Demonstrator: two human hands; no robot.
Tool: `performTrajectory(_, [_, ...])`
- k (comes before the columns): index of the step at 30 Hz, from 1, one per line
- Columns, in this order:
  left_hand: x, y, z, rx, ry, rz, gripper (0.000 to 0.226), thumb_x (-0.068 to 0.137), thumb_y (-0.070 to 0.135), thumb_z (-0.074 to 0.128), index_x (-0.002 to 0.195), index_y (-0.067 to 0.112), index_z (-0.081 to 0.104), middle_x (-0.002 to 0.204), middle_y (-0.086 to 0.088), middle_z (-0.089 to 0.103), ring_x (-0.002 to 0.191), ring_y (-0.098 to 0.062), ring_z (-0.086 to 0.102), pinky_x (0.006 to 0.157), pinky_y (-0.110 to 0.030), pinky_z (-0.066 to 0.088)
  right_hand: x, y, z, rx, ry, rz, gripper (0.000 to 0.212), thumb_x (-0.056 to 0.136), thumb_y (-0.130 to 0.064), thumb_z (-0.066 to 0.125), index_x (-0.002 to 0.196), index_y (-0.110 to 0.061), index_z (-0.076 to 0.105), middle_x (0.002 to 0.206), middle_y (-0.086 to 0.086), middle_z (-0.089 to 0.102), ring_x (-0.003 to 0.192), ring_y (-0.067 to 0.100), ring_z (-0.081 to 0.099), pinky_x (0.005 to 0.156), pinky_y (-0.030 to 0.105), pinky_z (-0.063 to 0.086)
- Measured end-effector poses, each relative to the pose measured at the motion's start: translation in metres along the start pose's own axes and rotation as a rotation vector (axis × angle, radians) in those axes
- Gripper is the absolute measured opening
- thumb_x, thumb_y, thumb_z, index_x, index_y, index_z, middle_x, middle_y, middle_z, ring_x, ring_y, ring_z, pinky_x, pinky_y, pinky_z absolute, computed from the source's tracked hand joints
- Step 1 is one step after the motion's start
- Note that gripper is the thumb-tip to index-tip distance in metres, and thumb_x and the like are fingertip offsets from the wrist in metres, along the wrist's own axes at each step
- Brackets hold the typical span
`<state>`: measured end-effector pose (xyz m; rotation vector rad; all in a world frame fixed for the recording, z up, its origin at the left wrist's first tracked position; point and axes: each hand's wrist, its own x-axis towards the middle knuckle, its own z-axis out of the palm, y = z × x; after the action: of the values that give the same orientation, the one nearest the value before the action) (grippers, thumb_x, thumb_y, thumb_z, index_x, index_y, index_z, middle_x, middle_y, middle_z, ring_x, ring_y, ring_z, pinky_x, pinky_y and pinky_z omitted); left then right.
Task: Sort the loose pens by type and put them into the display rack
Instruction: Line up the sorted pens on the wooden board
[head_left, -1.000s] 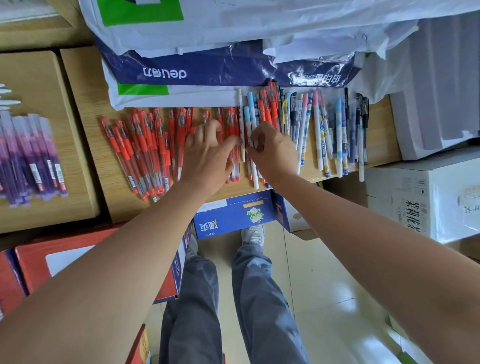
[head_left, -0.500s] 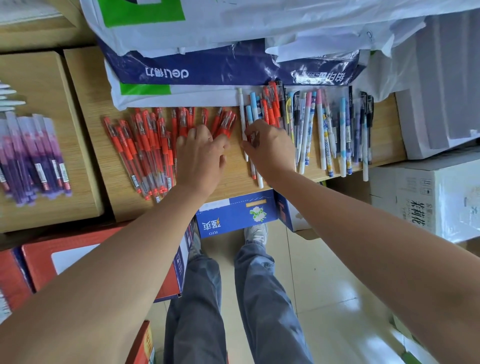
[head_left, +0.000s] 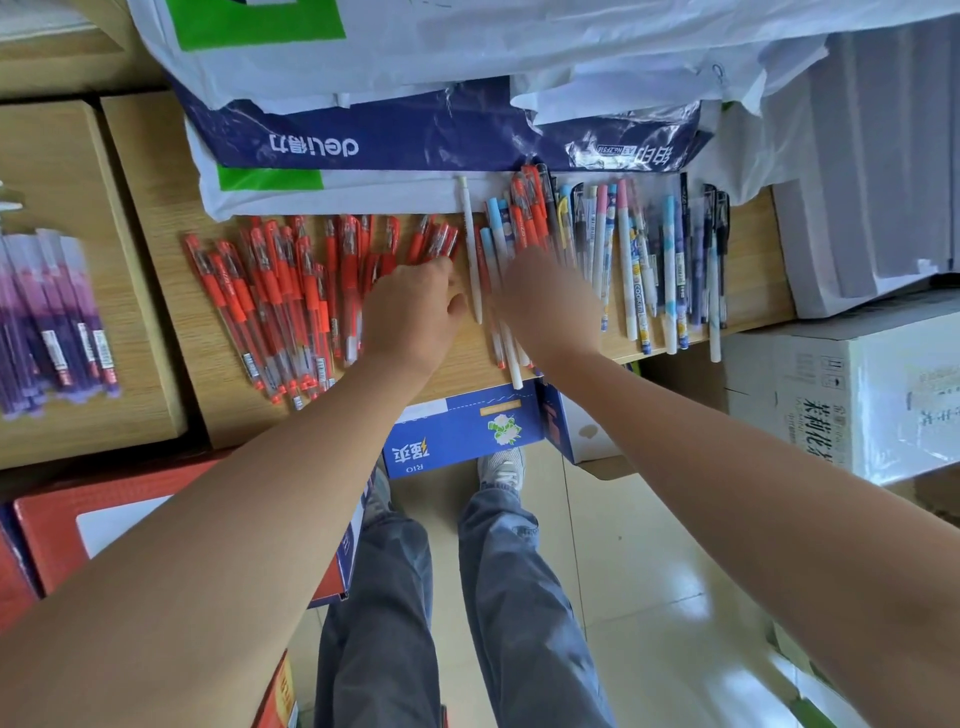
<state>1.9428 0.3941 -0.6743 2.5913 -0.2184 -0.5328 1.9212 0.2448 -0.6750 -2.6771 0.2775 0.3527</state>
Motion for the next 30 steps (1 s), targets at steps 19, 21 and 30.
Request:
performTrajectory(19, [0.019,0.030,0.010,0.034,-0.023,-0.257,0.031,0.089,0.034,0.065,0.083,0.004,0.062,0.075,-0.004,0.063,0.069,-0.023,0.061,0.055,-0.030,0.040,0.003,0.028,-0.011,0.197,-0.010,-0.075,0.015,0.086,-0.015,0.062,0.100,-0.012,0.062,0.077,0.001,0.069,0.063,0.017,0.063,0.056,0.036,0.056])
performTrajectory(21, [0.018,0.034,0.010,0.061,-0.010,-0.263,0.031,0.089,0.035,0.064,0.079,0.008,0.054,0.073,-0.005,0.057,0.068,-0.024,0.057,0.055,-0.031,0.038,0.003,0.030,-0.011,0.199,-0.011,-0.083,0.014,0.086,-0.014,0.062,0.100,-0.011,0.062,0.076,0.000,0.069,0.062,0.016,0.062,0.055,0.035,0.055])
performTrajectory(30, [0.014,0.028,0.012,-0.294,-0.120,-0.403,0.033,0.084,0.030,0.062,0.073,-0.001,0.063,0.066,-0.013,0.068,0.060,-0.028,0.069,0.065,-0.043,0.058,0.003,0.032,-0.010,0.235,0.009,-0.111,0.011,0.086,-0.014,0.061,0.095,-0.009,0.065,0.075,0.000,0.069,0.062,0.015,0.062,0.054,0.033,0.055])
